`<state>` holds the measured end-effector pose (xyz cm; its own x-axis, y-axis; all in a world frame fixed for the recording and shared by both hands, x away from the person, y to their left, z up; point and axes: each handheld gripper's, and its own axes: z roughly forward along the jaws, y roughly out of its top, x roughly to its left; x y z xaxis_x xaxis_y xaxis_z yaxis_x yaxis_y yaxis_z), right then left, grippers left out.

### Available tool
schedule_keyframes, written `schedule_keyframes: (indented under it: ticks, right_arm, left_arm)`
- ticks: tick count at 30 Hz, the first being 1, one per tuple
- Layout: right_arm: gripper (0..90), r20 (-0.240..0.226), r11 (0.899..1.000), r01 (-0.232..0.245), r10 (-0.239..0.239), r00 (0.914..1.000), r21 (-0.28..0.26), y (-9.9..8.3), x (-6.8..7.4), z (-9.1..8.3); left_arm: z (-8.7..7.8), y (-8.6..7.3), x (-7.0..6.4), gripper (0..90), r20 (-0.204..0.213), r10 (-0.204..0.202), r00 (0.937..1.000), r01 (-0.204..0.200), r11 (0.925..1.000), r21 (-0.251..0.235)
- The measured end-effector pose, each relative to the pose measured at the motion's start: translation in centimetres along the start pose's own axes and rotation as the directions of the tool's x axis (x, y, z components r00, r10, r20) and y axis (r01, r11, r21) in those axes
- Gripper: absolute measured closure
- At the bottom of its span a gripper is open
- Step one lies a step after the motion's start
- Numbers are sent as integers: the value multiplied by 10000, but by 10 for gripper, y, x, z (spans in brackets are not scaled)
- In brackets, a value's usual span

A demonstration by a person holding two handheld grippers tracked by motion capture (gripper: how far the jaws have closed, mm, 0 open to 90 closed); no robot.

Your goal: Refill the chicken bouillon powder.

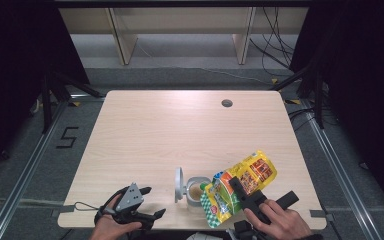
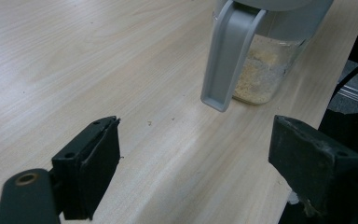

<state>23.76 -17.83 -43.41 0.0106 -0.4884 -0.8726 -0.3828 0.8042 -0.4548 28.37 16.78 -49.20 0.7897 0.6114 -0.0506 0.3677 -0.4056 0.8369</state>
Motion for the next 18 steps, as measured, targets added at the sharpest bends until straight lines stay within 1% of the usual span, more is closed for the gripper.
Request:
schedule_keyframes:
  ticks: [1, 3, 4, 7, 8, 9, 10, 11, 12, 13, 14, 15, 16, 18]
  right_arm:
    - [632, -1, 10000, -55, 55, 10000, 67, 0, 0, 0]
    - [632, -24, 10000, 16, -16, 10000, 91, 0, 0, 0]
    - [632, -1, 10000, -46, 46, 10000, 68, -1, 1, 0]
    - [632, 12, 10000, 15, -15, 10000, 89, 0, 1, 0]
    - [632, 21, 10000, -16, 16, 10000, 62, 1, 1, 0]
    - [632, 5, 10000, -21, 21, 10000, 38, 1, 2, 0]
    - [633, -48, 10000, -30, 30, 10000, 39, 1, 2, 0]
    - [635, -28, 10000, 44, -43, 10000, 25, 1, 2, 0]
    - [636, -46, 10000, 75, -75, 10000, 46, 1, 2, 1]
    - [636, -327, 10000, 75, -75, 9994, 11, 1, 1, 1]
    - [636, -62, 10000, 46, -46, 10000, 20, 2, 2, 0]
    - [637, -305, 10000, 56, -56, 9995, -7, 1, 1, 1]
    - [637, -35, 10000, 64, -64, 10000, 37, 1, 2, 0]
    - [637, -57, 10000, 75, -75, 10000, 33, 2, 2, 0]
  left_arm:
    - [0, 0, 0, 160, -36, -41, 10000, 41, 10000, -49]
    - [1, 0, -1, 160, -45, -38, 10000, 37, 10000, -62]
    - [0, 0, 0, 160, -14, 70, 10000, -70, 10000, -22]
    - [0, 0, 0, 160, -40, -42, 10000, 42, 10000, -53]
    - [0, 0, 0, 160, -36, 90, 10000, -90, 10000, -39]
    - [0, 0, 0, 160, 9, 81, 10000, -81, 10000, 31]
    - [0, 0, 0, 160, 2, 29, 10000, -29, 10000, 3]
    - [1, 0, 0, 160, -41, -20, 10000, 20, 10000, -61]
    - [0, 0, 0, 159, -40, 49, 10000, -49, 10000, -46]
    - [0, 0, 0, 160, 3, 68, 10000, -68, 10000, 17]
    - [0, 0, 0, 160, 14, 57, 10000, -57, 10000, 44]
    - [0, 0, 0, 160, 7, 62, 10000, -62, 10000, 27]
    - [0, 0, 0, 160, 0, 60, 10000, -60, 10000, 15]
    - [0, 0, 0, 160, -36, 38, 10000, -38, 10000, -48]
